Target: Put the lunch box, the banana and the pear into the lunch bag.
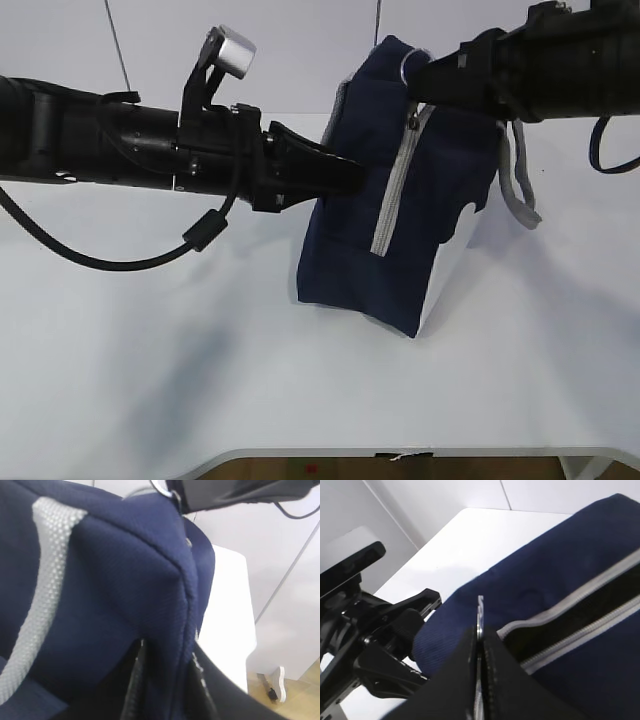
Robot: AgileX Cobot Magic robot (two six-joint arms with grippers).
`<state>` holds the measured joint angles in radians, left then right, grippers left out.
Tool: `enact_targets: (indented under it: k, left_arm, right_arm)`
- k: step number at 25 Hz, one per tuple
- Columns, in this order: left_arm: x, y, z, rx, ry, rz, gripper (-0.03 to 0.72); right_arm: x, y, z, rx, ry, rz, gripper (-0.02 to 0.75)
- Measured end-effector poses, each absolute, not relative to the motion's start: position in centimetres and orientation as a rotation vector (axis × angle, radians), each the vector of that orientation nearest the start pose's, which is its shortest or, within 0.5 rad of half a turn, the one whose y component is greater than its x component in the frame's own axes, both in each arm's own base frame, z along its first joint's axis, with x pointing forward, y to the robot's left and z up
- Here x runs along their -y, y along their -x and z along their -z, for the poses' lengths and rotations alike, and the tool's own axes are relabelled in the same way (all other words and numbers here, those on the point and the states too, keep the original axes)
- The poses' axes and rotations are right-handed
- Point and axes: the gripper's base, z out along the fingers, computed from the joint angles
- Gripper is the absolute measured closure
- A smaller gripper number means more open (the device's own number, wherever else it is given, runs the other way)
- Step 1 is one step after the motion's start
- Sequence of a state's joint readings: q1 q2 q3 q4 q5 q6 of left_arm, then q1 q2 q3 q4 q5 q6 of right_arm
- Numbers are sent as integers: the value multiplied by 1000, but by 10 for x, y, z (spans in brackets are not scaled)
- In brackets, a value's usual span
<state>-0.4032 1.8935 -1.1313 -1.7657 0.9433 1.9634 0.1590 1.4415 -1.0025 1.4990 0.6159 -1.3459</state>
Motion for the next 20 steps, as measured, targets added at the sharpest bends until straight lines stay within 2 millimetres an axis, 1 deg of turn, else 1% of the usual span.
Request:
enact_targets:
  k: [13,20]
  left_arm:
    - [219,-326,-218,-1677,-1032,1139,517]
    - [219,-325,-217,-1677,-1039,1137,518]
  right_arm:
    - [-96,-306,-312,-1941,359,-731,731]
    - [-97,-313,-307,-1954,312,-749,731]
